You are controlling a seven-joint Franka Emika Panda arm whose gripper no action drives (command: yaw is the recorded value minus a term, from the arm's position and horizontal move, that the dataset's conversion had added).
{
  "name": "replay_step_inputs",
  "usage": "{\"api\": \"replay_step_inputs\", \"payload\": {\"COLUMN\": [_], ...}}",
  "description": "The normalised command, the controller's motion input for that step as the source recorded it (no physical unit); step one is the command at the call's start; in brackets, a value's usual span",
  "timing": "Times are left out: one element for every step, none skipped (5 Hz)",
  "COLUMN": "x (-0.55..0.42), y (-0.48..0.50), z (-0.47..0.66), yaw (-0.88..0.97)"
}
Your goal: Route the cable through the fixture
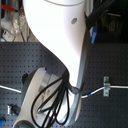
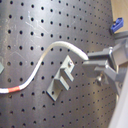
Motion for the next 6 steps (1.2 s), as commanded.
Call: {"api": "replay_step_inputs", "payload": {"x": [0.045,-0.011,0.000,-0.085,-0.173,-0.162], "y": [-0.093,-0.003,0.000,-0.081,0.125,0.125], "z": [0.36,0.52,0.06,0.44,0.52,0.15], "yaw": [-0.17,-0.12,0.00,-0.03,-0.24,-0.11]}}
